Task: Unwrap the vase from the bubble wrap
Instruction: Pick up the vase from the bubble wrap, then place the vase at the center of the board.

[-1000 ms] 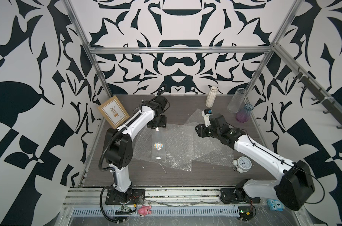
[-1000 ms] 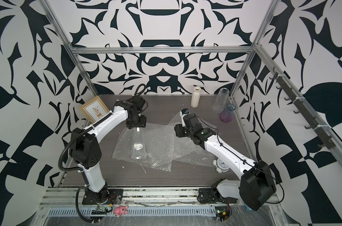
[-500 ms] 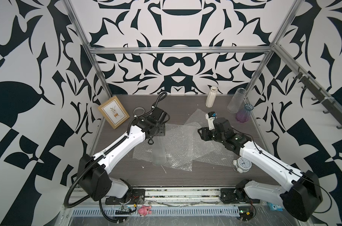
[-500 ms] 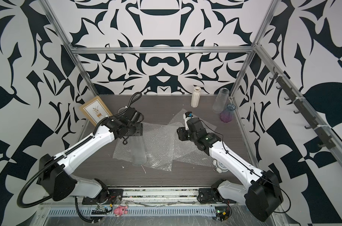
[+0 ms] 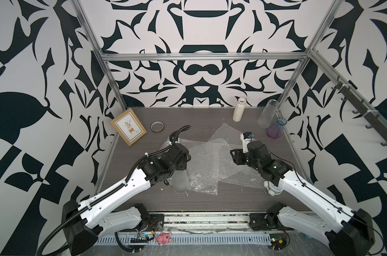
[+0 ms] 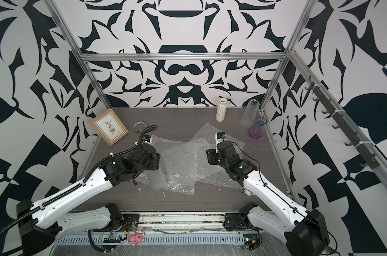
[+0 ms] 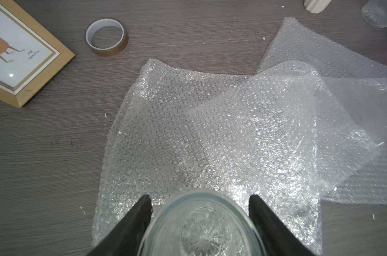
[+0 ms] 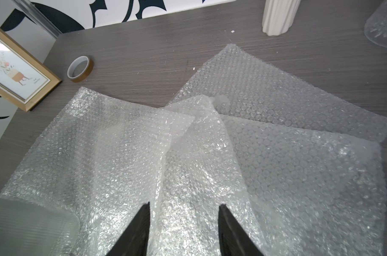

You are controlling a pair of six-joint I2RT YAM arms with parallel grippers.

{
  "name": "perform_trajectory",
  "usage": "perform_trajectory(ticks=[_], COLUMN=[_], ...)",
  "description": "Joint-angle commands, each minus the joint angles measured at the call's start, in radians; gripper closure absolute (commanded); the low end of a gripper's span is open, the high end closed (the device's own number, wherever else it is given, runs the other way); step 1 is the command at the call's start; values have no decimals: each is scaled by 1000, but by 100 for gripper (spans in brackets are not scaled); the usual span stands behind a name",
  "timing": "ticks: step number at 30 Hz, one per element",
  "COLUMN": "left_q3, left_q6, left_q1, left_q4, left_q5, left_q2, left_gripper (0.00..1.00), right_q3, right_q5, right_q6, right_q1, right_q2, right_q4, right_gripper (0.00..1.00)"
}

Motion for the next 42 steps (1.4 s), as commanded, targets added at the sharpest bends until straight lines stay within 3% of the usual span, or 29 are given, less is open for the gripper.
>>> perform_trajectory(ticks=[1,8,16,31,42], left_q3=[-31,-51,14,182,302], left_q6=[-1,78,171,266,267], left_q1=[-26,-30,-30,-20,133], left_q4=[31,81,115,203,375], left_q5=[48,86,106,23,70], left_q2=[-67,-156,-137,58,280], left_gripper=[57,57,58,60,60], right_q3=[-13,-19,-24,1,14], right_q5=[62,88,92,130,147], right_q6=[37,53,59,58,34], right_q1=[-3,-3,-3,-2,-2], right_q2=[-33,-39,-44,9,41], right_q4=[33,34,24,31,19], right_gripper=[49,49,50,50,50])
